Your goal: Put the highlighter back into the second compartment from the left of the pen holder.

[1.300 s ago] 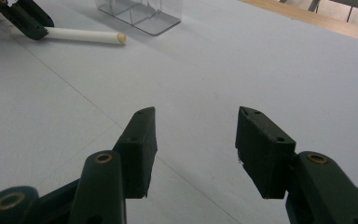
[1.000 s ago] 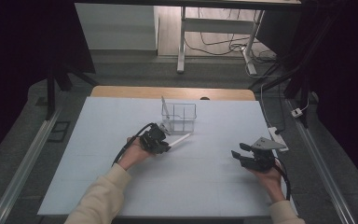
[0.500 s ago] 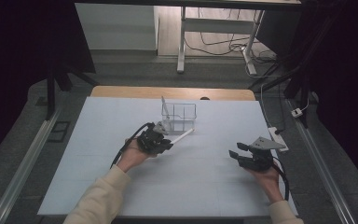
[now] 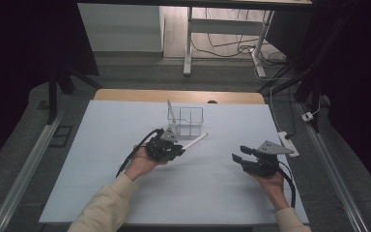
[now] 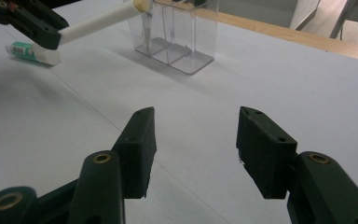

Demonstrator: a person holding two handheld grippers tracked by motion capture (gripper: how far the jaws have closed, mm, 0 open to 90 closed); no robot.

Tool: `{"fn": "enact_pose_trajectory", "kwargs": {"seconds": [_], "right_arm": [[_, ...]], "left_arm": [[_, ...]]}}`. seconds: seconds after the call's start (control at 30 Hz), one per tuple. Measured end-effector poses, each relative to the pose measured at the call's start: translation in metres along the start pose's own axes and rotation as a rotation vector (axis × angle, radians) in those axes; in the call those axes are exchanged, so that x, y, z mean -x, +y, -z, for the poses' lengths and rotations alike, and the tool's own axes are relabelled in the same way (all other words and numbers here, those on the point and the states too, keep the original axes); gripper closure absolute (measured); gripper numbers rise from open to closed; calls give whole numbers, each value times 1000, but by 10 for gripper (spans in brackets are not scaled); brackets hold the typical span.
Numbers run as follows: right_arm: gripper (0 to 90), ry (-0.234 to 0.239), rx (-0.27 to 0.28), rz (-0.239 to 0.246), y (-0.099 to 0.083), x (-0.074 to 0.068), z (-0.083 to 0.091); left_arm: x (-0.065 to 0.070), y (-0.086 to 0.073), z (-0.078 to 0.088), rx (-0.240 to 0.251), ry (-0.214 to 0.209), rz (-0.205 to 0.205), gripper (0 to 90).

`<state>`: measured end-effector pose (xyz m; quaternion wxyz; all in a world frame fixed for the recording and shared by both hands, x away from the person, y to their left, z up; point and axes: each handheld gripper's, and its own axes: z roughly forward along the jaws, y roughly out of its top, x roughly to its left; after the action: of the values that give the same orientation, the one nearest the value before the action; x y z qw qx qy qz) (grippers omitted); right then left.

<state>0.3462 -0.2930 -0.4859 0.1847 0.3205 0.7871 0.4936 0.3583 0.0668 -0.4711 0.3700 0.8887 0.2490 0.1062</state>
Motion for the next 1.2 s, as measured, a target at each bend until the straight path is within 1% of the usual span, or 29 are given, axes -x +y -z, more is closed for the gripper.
{"fn": "enact_pose_trajectory", "kwargs": {"seconds": [0.13, 0.3, 0.4, 0.63, 0.77, 1.0, 1.2], "right_arm": [[462, 11, 3, -5, 1, -3, -2], [454, 24, -1, -14, 2, -5, -5], [452, 35, 10, -24, 3, -7, -8], [437, 58, -5, -9, 7, -16, -20], [422, 63, 1, -18, 8, -19, -24], [393, 74, 10, -28, 11, -22, -29], [384, 99, 16, -41, 15, -26, -36]], "left_arm": [[4, 2, -1, 9, -2, -11, 791], [8, 3, -1, 24, -5, -15, 791], [9, 3, -2, 26, -9, -24, 790], [12, 4, -3, 36, -10, -35, 791], [15, 4, -6, 40, -11, -43, 790], [22, 6, -12, 42, -17, -66, 790], [29, 7, -17, 43, -23, -90, 790]]}}
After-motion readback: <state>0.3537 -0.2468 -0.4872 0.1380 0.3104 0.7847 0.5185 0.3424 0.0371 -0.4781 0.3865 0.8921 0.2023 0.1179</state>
